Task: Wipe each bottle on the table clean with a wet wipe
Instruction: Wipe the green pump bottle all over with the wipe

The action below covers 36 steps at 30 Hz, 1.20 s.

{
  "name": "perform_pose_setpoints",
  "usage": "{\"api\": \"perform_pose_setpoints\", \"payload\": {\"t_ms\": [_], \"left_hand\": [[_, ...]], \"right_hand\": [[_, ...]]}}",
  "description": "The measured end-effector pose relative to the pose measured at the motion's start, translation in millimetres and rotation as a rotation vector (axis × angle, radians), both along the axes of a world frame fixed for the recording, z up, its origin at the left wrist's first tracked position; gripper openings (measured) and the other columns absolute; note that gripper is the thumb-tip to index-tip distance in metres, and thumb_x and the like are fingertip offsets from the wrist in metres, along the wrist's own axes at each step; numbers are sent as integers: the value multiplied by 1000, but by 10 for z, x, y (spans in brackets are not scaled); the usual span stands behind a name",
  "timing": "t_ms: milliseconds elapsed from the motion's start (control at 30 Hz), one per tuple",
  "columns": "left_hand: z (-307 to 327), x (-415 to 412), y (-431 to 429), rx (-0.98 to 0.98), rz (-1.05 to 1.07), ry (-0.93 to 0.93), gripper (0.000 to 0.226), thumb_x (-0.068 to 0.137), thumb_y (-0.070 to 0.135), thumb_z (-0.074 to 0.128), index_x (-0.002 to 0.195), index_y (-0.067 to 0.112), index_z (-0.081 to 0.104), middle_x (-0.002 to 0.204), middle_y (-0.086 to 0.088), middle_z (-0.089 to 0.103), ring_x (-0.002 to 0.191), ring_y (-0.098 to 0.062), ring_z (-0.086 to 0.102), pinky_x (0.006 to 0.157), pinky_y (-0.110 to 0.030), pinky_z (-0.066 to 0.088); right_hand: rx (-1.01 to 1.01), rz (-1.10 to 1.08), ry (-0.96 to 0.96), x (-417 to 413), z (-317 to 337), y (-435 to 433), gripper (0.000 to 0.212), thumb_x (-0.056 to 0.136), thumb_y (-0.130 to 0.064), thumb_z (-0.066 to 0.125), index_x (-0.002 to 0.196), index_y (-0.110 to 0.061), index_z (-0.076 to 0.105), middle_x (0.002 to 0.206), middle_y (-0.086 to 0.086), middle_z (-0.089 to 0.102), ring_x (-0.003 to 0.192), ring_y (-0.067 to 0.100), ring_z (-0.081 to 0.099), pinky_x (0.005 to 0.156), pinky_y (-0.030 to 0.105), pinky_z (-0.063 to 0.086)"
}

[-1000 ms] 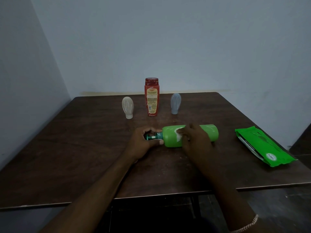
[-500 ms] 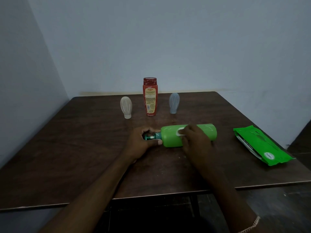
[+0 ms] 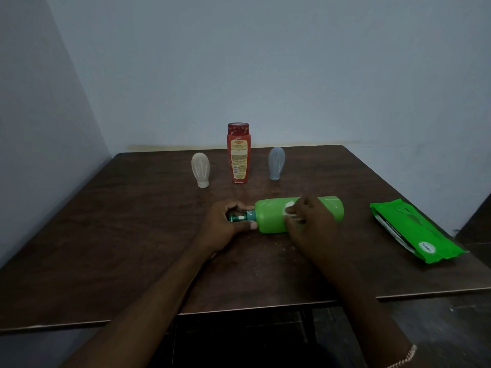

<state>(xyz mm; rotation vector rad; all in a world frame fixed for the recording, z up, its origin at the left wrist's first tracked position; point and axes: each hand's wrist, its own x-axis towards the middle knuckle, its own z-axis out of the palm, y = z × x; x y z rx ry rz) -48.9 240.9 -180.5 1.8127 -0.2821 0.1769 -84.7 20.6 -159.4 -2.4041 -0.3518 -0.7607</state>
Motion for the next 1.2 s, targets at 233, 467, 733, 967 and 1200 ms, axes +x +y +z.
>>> {"api": "perform_pose_setpoints", "payload": {"t_ms": [233, 467, 733, 967, 1200], "left_hand": [[6, -10, -4, 36, -8, 2, 37, 67, 9, 90, 100, 13, 75, 101, -1, 75, 91, -16, 72, 81, -36, 61], [6, -18, -1, 39, 3, -16, 37, 67, 8, 90, 100, 13, 76, 99, -1, 75, 89, -16, 72, 79, -32, 60], [8, -17, -5, 39, -6, -7, 37, 67, 9, 91, 100, 18, 76, 99, 0, 75, 90, -16, 72, 81, -36, 60], [-1, -14, -1, 8, -2, 11, 38, 65, 5, 90, 98, 17, 76, 102, -2, 75, 92, -19, 72, 84, -44, 60], [15, -30, -12, 5, -23, 29, 38, 65, 5, 91, 97, 19, 76, 102, 1, 75, 92, -15, 72, 84, -40, 60]], "right_hand": [[84, -202, 45, 7, -107, -392, 21, 80, 1, 70, 100, -6, 69, 102, 12, 63, 88, 25, 60, 74, 23, 37], [-82, -143, 112, 122, 28, -258, 20, 88, -8, 67, 107, -6, 72, 103, 15, 60, 93, 30, 59, 72, 25, 37], [43, -300, 38, 105, -81, -575, 9, 88, -13, 69, 86, -8, 76, 84, 12, 60, 68, 27, 58, 61, 28, 37], [-74, -97, -39, 126, -43, -311, 11, 85, -4, 66, 91, -3, 75, 86, 15, 61, 73, 32, 58, 65, 33, 44], [27, -217, -10, 70, -119, -500, 8, 87, -7, 68, 87, -4, 75, 80, 8, 58, 68, 23, 55, 61, 27, 39]]}}
